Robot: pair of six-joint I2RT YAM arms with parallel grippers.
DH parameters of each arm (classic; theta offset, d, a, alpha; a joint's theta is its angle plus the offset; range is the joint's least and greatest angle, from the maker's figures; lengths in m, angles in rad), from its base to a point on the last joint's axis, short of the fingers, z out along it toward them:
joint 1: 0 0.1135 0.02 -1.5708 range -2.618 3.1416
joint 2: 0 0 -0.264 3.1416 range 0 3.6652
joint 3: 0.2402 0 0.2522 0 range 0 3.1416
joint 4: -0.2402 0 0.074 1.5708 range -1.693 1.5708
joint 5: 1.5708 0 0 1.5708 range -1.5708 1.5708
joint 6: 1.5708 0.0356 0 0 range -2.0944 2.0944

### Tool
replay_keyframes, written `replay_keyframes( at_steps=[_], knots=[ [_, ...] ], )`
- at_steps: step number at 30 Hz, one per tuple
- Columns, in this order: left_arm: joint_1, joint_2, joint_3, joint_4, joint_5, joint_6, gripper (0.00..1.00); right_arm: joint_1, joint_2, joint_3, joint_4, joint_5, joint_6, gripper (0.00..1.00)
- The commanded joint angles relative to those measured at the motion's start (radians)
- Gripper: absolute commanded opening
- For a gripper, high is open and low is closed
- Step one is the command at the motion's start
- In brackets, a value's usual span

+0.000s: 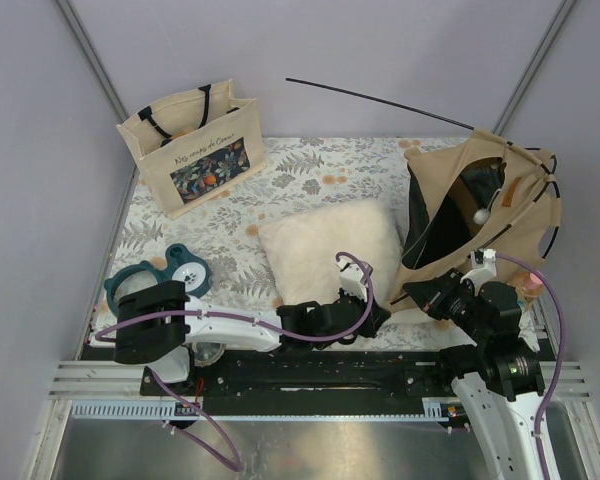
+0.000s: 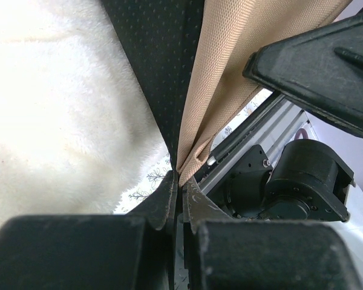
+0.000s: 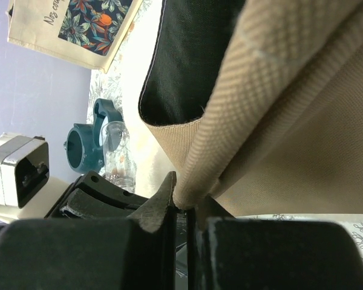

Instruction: Set up the pet tent

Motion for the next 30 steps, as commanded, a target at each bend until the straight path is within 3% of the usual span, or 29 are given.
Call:
replay_keyframes(
  at_steps=[1,30],
  knots=[
    [-0.037,0.029,-0.012,-0.168,0.028,0.027,0.00,-0.014,0.006,0.017,0.165,0.192,0.020,0.00],
    [-0.046,0.036,0.027,-0.215,-0.010,0.065,0.00,-0.011,-0.023,-0.026,0.102,0.211,-0.055,0.00]
  ],
)
